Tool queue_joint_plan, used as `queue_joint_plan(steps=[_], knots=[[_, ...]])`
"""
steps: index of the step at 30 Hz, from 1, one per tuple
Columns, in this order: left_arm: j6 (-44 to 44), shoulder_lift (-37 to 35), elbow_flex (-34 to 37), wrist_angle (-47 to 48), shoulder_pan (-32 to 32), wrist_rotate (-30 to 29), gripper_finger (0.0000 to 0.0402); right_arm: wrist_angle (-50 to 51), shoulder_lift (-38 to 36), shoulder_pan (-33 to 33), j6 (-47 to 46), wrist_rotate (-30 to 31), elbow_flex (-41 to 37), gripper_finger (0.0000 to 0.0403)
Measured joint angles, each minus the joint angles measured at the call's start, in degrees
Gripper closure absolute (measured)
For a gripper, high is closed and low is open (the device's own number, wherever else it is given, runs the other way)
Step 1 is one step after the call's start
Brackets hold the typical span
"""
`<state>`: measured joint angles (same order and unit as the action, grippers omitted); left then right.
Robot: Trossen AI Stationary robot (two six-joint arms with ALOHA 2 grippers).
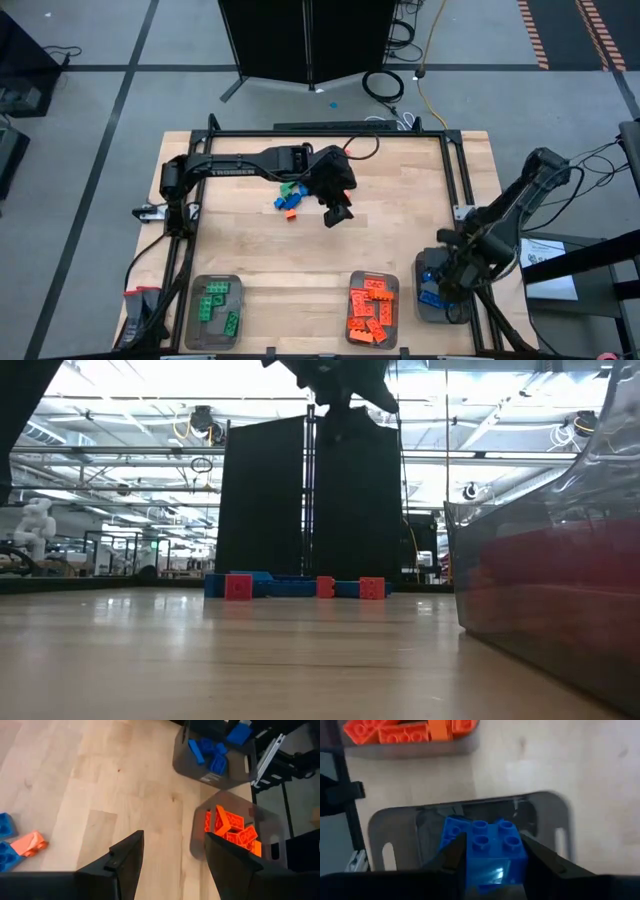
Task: Sort blocks
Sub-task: Put the blue game piece into the right black bin, then put the orange game piece into the center black bin
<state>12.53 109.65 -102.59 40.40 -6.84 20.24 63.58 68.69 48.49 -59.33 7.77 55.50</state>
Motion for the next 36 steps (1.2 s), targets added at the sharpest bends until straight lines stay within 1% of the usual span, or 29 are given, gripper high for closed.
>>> queue_joint_plan(steps=[2, 5, 7, 12, 14, 17, 21, 23, 27, 33, 36], knots=[[0.0, 0.0, 0.0, 0.0, -0.1, -0.3, 0.0192, -2.1, 0.0, 0.7, -3.0, -0.4, -3.0, 0.0282], [-0.9, 0.0, 0.0, 0.1, -0.1, -3.2, 0.0191, -1.5, 0.0, 1.6, -6.0, -1.2, -5.2, 0.0278], [-1.4, 0.0, 0.0, 1.0, -0.1, -5.7, 0.0191, -1.6, 0.0, 2.1, -6.2, -3.2, -5.7, 0.0254], [-2.5, 0.0, 0.0, 4.6, -0.1, -11.8, 0.0191, -1.7, 0.0, 3.1, -6.5, -5.9, -5.8, 0.0172], [-2.9, 0.0, 0.0, 5.8, -0.1, -14.1, 0.0191, -1.7, 0.0, 3.2, -6.5, -6.8, -5.8, 0.0151], [-3.7, 0.0, 0.0, 6.4, -0.1, -16.3, 0.0191, -1.8, 0.0, 3.1, -7.2, -6.9, -5.8, 0.0131], [-11.6, 0.8, 0.0, 5.6, 0.5, -23.2, 0.0191, -1.9, 0.0, 3.1, -7.3, -5.8, -5.8, 0.0122], [-13.9, 2.0, 0.0, 4.2, 0.5, -25.1, 0.0191, -1.9, 0.0, 3.1, -7.3, -5.1, -5.8, 0.0122], [-15.0, 5.9, 0.0, 0.6, -0.6, -24.7, 0.0191, -2.0, -0.1, 3.1, -7.3, -4.7, -5.8, 0.0127], [-20.0, 12.6, 0.0, -2.6, -1.8, -25.0, 0.0191, -2.1, -0.1, 3.1, -7.6, -4.4, -5.8, 0.0128], [-23.3, 15.1, 0.0, -2.6, -2.2, -25.1, 0.0191, -2.1, -0.1, 3.1, -7.6, -3.4, -5.8, 0.0128]])
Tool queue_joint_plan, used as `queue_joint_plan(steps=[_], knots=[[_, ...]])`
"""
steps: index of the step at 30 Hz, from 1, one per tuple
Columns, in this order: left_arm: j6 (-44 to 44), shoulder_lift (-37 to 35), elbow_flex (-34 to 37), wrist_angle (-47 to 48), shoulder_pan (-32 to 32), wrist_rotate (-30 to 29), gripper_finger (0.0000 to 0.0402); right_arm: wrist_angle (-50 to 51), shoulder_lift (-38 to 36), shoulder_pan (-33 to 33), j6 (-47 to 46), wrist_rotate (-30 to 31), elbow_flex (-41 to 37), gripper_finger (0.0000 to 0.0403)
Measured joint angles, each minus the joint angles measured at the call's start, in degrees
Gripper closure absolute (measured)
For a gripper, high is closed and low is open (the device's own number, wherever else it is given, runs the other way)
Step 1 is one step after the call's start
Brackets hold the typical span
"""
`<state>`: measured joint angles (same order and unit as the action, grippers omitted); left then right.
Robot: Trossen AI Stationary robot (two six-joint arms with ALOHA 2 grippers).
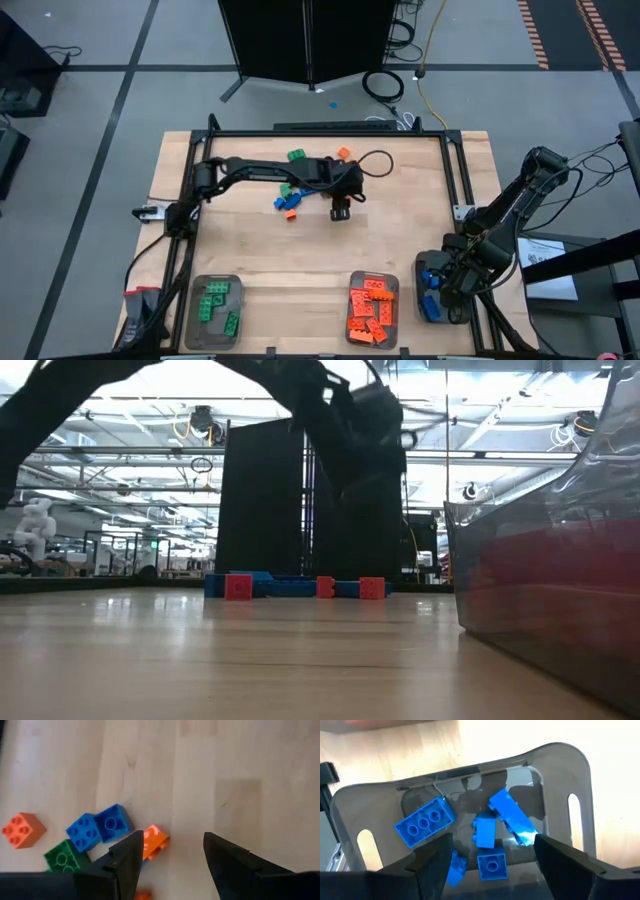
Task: Sort blocks
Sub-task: Put the orange game piece into the center black bin
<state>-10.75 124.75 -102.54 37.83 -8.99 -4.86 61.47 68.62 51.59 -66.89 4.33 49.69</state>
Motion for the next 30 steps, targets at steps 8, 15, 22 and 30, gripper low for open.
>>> queue_joint_plan(steps=[8, 15, 22, 30], knots=[[-5.1, 3.6, 0.0, 0.1, 0.0, -4.4, 0.0191, 0.0, 0.0, 0.0, -0.9, 0.5, 0.0, 0.0128], [-10.8, 5.1, -0.1, -2.9, -0.1, -5.7, 0.0191, 0.1, 0.0, 0.0, -1.0, 0.4, 0.0, 0.0128], [-11.2, 6.4, 0.0, -0.1, -0.7, -3.5, 0.0191, 0.2, 0.0, 0.0, -1.0, 0.4, 0.0, 0.0128], [-11.1, 6.4, 0.0, 0.7, -0.1, -4.1, 0.0219, 0.9, 0.0, 0.0, -1.5, 2.7, 0.0, 0.0128]])
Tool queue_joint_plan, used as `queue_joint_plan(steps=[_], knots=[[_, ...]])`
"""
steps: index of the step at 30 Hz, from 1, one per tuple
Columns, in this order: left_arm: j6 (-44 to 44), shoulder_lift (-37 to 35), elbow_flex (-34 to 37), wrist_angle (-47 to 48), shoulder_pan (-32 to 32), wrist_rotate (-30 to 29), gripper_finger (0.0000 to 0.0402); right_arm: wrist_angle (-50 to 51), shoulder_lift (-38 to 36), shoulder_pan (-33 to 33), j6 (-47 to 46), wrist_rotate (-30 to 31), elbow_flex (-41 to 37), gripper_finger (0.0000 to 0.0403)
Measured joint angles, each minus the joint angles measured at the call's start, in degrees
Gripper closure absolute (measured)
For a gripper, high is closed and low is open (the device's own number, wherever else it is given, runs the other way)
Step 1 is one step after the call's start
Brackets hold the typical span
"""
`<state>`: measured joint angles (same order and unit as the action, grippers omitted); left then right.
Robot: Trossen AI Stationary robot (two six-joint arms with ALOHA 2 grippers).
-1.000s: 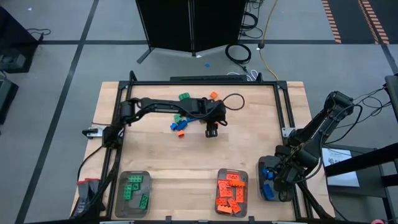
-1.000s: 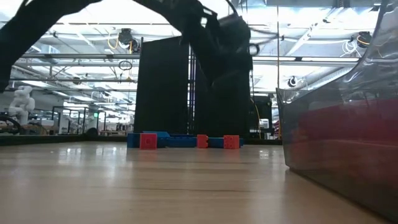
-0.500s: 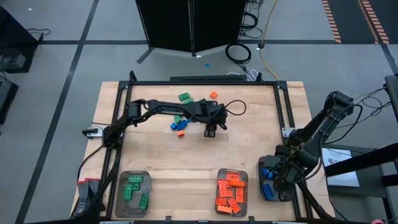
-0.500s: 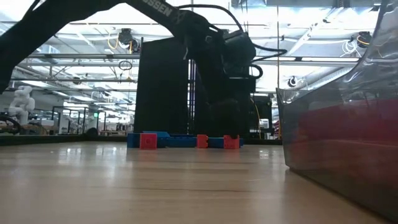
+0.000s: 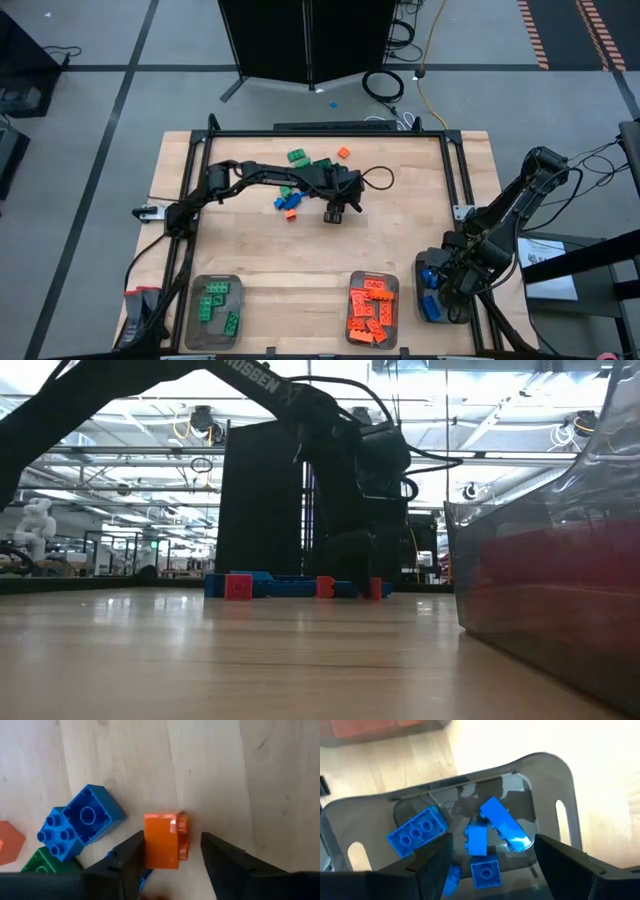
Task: Sort blocks
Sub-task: Put the orange game piece into the center black bin
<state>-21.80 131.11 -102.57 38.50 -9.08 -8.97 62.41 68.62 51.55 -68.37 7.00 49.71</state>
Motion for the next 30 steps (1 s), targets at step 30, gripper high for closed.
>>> queue_joint_plan(steps=[30], knots=[[24.5, -10.9, -15.7, 4.8, 7.6, 16.4, 0.0322, 0.9, 0.0, -2.4, 1.7, 13.6, 0.0, 0.0129]])
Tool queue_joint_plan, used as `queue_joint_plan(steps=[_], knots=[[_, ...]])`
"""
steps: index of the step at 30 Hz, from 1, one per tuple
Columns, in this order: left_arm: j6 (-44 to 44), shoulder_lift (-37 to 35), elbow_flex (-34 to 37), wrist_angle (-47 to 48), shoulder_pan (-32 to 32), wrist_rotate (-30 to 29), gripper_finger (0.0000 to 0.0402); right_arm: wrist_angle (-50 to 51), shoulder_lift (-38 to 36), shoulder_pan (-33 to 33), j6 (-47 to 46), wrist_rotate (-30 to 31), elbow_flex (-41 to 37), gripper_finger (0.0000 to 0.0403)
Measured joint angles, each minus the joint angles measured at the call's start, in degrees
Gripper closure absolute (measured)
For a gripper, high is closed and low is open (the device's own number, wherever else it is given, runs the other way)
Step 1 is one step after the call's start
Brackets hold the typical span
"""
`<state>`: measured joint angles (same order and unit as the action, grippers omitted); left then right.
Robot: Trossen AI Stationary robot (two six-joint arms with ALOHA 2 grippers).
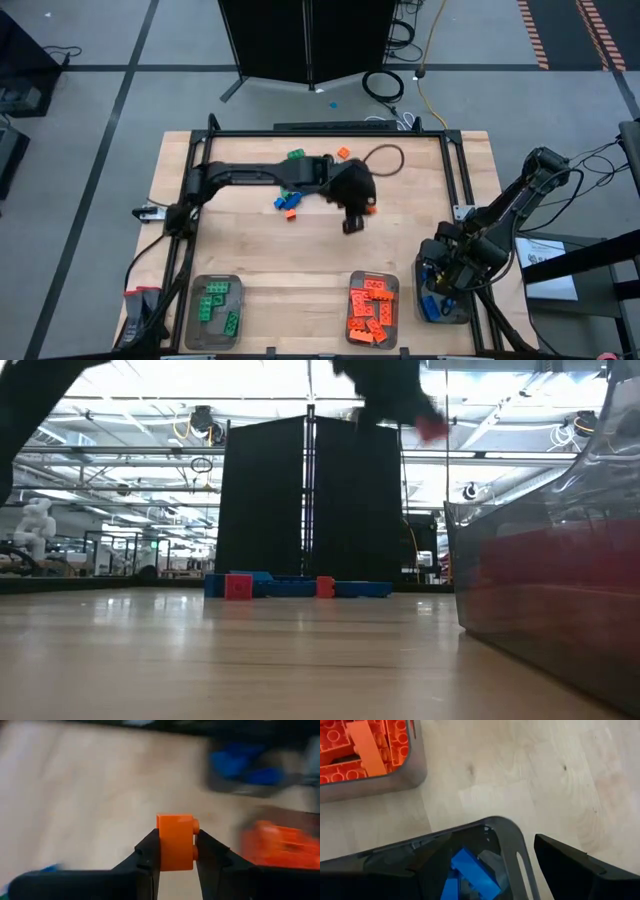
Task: Sort blocks
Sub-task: Put the orange game piece into the center black bin
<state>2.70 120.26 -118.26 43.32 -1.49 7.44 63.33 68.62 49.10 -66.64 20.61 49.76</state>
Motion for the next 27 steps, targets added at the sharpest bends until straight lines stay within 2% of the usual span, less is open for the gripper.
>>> queue_joint_plan(steps=[4, 10, 19, 27], knots=[[-0.2, -1.0, 0.0, -2.2, 4.9, 2.6, 0.0322, 0.1, 0.0, 0.0, 0.7, 0.5, 0.0, 0.0129], [-0.4, -0.5, 0.0, -4.5, 11.4, 3.0, 0.0322, 0.1, 0.0, 0.0, 1.3, 0.5, 0.0, 0.0129], [1.5, 1.4, 0.7, -8.1, 14.6, 3.2, 0.0311, -0.5, 0.0, 0.0, 1.3, 0.4, 0.0, 0.0129], [6.2, 5.6, 0.7, -13.9, 15.3, 12.5, 0.0313, -1.4, 0.0, 0.0, 1.3, 0.3, 0.0, 0.0129]])
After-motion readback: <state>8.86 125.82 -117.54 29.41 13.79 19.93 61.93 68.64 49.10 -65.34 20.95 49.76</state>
